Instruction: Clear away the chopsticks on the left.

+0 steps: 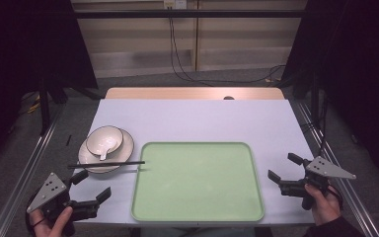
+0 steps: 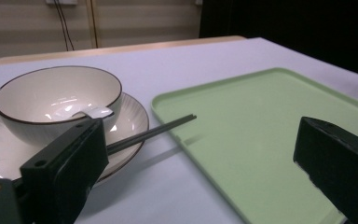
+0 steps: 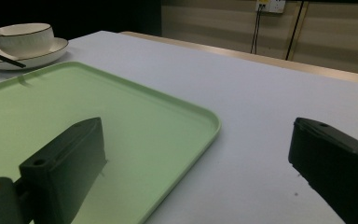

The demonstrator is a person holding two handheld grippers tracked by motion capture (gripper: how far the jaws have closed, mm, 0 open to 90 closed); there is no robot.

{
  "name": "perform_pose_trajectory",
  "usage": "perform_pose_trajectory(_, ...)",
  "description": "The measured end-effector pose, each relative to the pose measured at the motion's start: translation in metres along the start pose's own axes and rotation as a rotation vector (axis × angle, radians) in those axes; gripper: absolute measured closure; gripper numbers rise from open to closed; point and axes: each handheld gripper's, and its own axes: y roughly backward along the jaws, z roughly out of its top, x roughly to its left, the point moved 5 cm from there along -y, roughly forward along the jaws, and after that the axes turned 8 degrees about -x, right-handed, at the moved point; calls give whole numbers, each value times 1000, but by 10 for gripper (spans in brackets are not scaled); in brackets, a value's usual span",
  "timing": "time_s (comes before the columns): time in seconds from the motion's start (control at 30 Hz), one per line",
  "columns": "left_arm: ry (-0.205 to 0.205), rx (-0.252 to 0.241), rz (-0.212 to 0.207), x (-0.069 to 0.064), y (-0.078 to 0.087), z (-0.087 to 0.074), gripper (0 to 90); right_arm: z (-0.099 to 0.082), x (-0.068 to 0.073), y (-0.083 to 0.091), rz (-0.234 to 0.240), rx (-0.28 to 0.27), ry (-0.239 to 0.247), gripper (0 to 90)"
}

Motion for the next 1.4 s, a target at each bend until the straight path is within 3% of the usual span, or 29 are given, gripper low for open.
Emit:
perform_pose_trajectory(0.03, 0, 0, 0, 0, 0, 0, 32, 0, 0, 0, 6, 3, 6, 34)
perform_pose_trajectory(0.1, 43, 36, 45, 12, -1, 2, 46, -1, 1, -1, 8, 5, 7, 33)
perform_pose_trajectory(0.2, 45, 63, 29, 23, -2, 4, 48, -1, 1, 0, 7, 12, 7, 33)
perform_pose_trajectory(0.27, 31, 74, 24, 27, -2, 5, 48, -1, 0, 0, 12, 9, 9, 33)
perform_pose_trajectory(0.3, -14, 102, 23, 36, -3, 8, 49, -1, 1, 0, 13, 10, 6, 34)
perform_pose_trajectory(0.33, -27, 119, 18, 40, -3, 10, 54, -1, 1, -1, 12, 11, 7, 34)
perform_pose_trajectory(0.37, -27, 119, 18, 40, -3, 10, 63, -1, 1, -1, 10, 14, 8, 33)
perform_pose_trajectory(0.4, -23, 167, 0, 49, -3, 12, 62, -1, 1, -1, 8, 16, 6, 33)
perform_pose_trajectory(0.47, -26, 203, -7, 59, -5, 13, 62, -1, 1, -1, 11, 17, 6, 33)
perform_pose_trajectory(0.53, -58, 207, 5, 68, -6, 13, 63, -2, 1, -1, 16, 19, 8, 33)
perform_pose_trajectory(0.6, -62, 204, -3, 72, -7, 12, 60, -2, 1, -2, 16, 19, 6, 33)
perform_pose_trajectory(0.63, -70, 205, -42, 77, -10, 9, 61, -2, 1, -1, 16, 19, 8, 34)
perform_pose_trajectory(0.73, -116, 232, -60, 83, -18, 0, 86, -1, 1, -1, 15, 15, 10, 34)
perform_pose_trajectory(0.93, -167, 280, -85, 91, -33, -9, 221, -2, 2, -2, 18, 20, 9, 34)
perform_pose_trajectory(1.0, -171, 287, -108, 90, -36, -11, 277, -2, 2, -2, 17, 20, 8, 34)
perform_pose_trajectory(1.03, -193, 310, -127, 89, -40, -12, 314, -2, 2, -2, 15, 23, 5, 34)
perform_pose_trajectory(1.2, -206, 333, -138, 91, -48, -11, 462, -2, 1, -2, 9, 18, 10, 33)
perform_pose_trajectory(1.3, -223, 372, -169, 92, -53, -15, 555, -2, 1, -2, 9, 18, 8, 33)
perform_pose_trajectory(1.4, -229, 372, -172, 92, -55, -16, 629, -3, 2, -3, 14, 23, 11, 33)
